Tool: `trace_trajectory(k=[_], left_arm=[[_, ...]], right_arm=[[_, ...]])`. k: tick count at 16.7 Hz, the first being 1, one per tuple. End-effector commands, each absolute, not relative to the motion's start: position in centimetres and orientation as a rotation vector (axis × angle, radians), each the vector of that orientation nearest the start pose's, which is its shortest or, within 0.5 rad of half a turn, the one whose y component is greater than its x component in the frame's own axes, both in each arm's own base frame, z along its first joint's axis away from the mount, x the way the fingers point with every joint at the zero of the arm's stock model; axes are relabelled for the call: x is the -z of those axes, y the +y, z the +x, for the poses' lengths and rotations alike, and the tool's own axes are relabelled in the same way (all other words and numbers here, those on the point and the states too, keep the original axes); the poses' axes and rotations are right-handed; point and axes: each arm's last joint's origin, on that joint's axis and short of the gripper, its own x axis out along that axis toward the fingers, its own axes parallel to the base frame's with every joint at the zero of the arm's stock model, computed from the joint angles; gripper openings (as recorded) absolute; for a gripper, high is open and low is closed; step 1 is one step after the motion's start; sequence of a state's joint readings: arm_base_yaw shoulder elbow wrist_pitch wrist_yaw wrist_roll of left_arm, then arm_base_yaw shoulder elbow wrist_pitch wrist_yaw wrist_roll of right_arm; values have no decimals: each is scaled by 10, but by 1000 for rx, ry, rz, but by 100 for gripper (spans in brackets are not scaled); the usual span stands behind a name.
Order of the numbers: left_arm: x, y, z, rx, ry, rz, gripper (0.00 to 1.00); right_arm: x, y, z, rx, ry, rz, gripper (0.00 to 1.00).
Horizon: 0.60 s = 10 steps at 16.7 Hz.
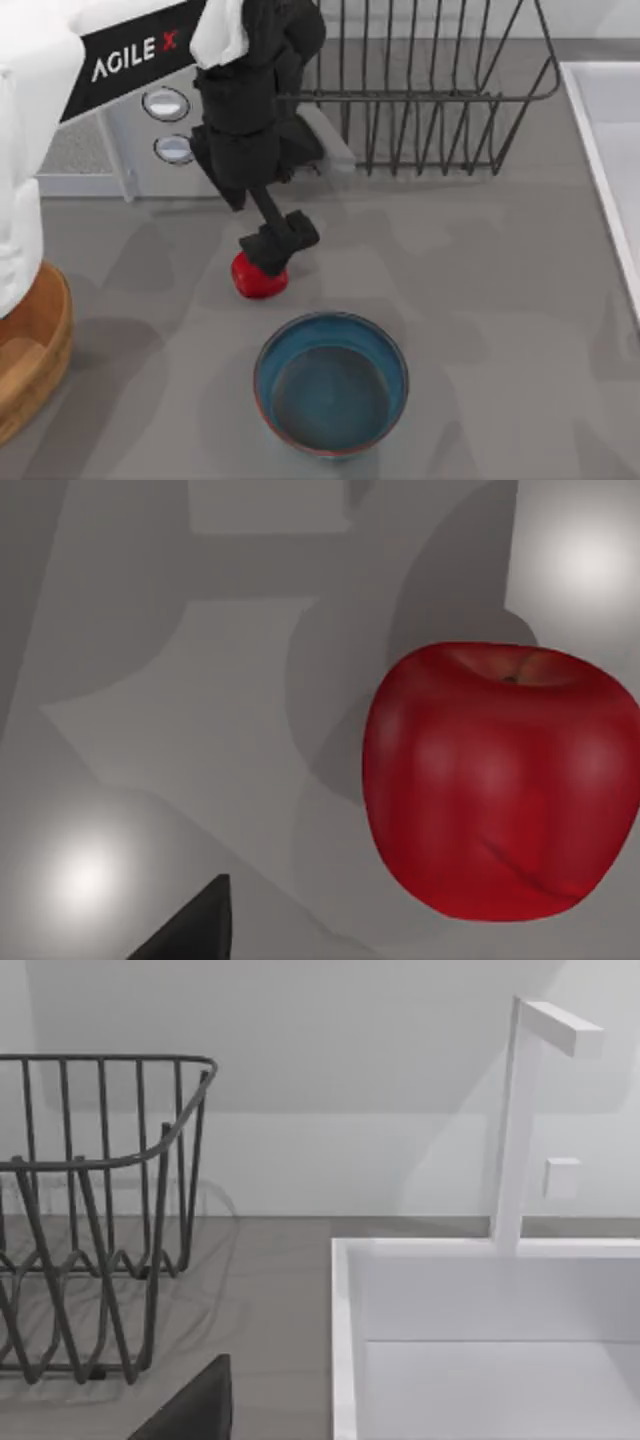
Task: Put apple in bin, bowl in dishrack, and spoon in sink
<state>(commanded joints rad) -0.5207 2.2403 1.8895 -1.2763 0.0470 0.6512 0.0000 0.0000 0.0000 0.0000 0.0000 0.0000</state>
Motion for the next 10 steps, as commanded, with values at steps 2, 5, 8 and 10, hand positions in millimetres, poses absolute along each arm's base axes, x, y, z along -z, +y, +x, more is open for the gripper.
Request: trace_trajectory(k=[2,5,8,10], left_arm=[[-178,-214,381,953,1440,868,100],[-178,-214,381,953,1440,868,100],[-178,-213,382,950,1439,866,100],[-166,-214,381,954,1444,868,100]], right_arm=[[-160,-1,106,0,0,0,100],[-160,-1,106,0,0,0,100],[-160,-1,106,0,0,0,100],[-160,-1,106,0,0,0,100]])
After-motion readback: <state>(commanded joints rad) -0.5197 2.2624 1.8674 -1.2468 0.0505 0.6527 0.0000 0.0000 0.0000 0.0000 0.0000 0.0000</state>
